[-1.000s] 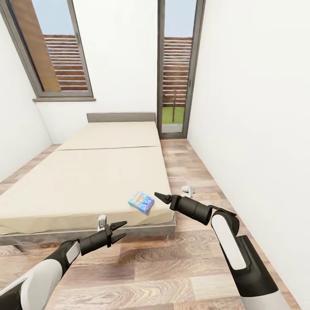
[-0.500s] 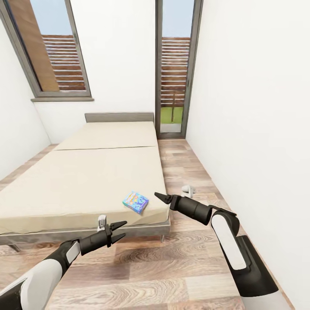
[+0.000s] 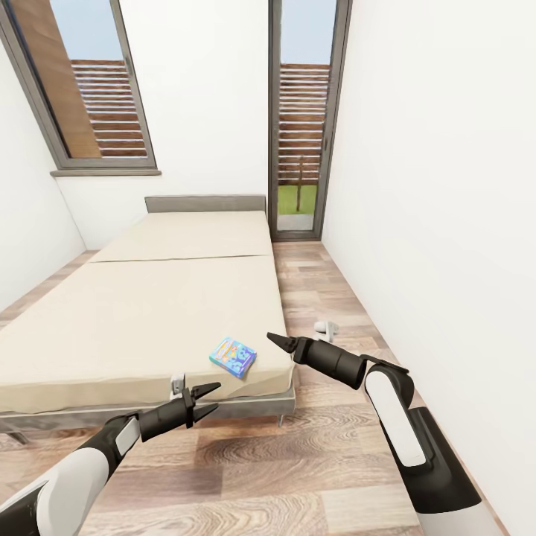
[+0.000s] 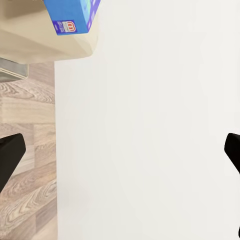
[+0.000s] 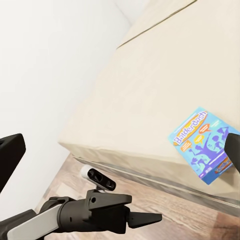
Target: Put all the toys in the child's room - the three board games (two on the bed and one on the table), the two jigsaw puzzles on the table, and the tennis ball on the table - inside the toy box on the table in the child's room.
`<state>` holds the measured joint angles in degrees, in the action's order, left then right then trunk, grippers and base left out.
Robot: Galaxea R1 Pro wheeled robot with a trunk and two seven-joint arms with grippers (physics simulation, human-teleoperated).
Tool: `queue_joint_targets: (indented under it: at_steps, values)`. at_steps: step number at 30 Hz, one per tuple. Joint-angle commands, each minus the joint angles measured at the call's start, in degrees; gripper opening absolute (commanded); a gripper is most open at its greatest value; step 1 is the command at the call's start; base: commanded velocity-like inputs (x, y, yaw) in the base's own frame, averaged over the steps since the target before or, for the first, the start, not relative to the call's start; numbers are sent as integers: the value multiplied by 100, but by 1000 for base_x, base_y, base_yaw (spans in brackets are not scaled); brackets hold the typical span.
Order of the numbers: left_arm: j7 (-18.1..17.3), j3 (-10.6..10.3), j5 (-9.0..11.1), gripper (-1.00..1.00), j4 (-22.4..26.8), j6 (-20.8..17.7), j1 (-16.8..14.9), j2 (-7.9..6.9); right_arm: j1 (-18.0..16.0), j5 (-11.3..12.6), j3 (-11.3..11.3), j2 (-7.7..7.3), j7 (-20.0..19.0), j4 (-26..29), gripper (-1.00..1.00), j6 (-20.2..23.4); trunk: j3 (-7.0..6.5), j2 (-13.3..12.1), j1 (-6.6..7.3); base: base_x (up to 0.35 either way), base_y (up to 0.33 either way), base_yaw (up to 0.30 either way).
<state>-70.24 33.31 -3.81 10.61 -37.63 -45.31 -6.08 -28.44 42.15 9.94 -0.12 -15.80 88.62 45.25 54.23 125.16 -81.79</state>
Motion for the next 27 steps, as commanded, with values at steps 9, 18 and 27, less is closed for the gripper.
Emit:
queue_joint_targets:
  at_steps: [9,18,27]
  values:
    - [-19,41,-40,100,2,-59,-4,1,-4,-15,-1,-5,-28,2,100,19,5,2,1,22,-74,0]
    - [-42,43,-40,100,2,-61,-4,-11,-4,-13,-1,-2,-20,0,100,19,5,2,1,107,-117,0]
    - [-48,44,-40,100,2,-61,-4,-20,-4,-13,-1,-4,-20,2,100,19,5,2,1,43,-8,0]
